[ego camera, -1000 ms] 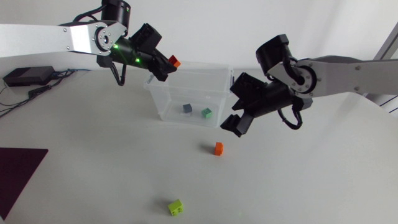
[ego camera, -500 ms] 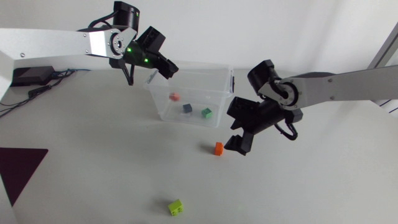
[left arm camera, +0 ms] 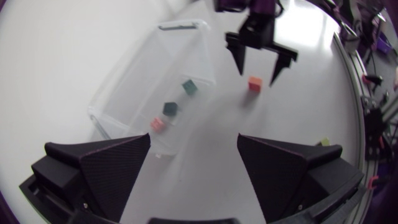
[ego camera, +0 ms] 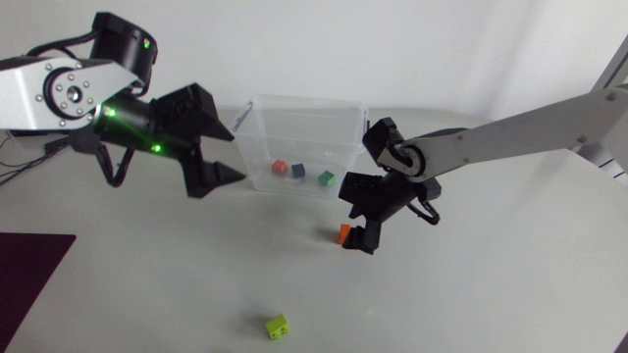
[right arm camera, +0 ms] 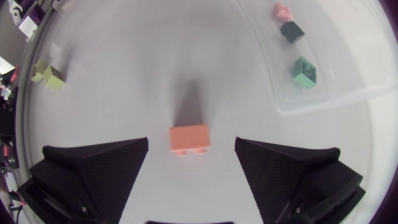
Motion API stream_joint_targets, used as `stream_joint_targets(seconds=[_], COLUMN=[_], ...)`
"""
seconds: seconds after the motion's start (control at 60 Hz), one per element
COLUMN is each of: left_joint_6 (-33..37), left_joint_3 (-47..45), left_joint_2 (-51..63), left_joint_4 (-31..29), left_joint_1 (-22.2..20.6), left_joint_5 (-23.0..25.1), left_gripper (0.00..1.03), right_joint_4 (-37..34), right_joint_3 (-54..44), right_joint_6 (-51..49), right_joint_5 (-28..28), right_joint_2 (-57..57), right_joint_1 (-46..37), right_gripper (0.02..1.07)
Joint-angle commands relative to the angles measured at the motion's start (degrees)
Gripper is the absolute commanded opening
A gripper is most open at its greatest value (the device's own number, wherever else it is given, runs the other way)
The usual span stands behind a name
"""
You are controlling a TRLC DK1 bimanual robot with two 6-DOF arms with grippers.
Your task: Place the duplo bricks in the container
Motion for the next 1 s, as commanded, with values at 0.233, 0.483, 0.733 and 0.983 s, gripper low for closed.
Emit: stream_joint_targets(seconds=[0.233, 0.483, 0.733, 0.983], left_joint_6=[19.8, 25.2, 27.5, 13.8], left_joint_3=[-14.9, -20.9, -25.2, -22.5], left_joint_2=[-5.5, -8.3, -8.6, -6.1], left_joint_4=[-10.0, -13.3, -15.2, -22.4], left_joint_1=[-1.6, -7.2, -13.3, -21.4], left_joint_5=[0.8, 0.7, -1.0, -3.8], left_gripper=[0.96, 0.96, 0.95, 0.85], right_joint_4=[0.2, -1.1, -2.6, -1.1], right_joint_3=[2.7, 4.0, 2.0, -2.3], right_joint_6=[-2.4, -2.7, -2.5, 1.5], right_joint_5=[0.2, -0.1, -0.1, -0.1], right_joint_2=[4.9, 6.2, 3.0, -7.6], right_joint_1=[1.4, 0.7, 0.9, 0.4], right_gripper=[0.68, 0.29, 0.25, 0.25])
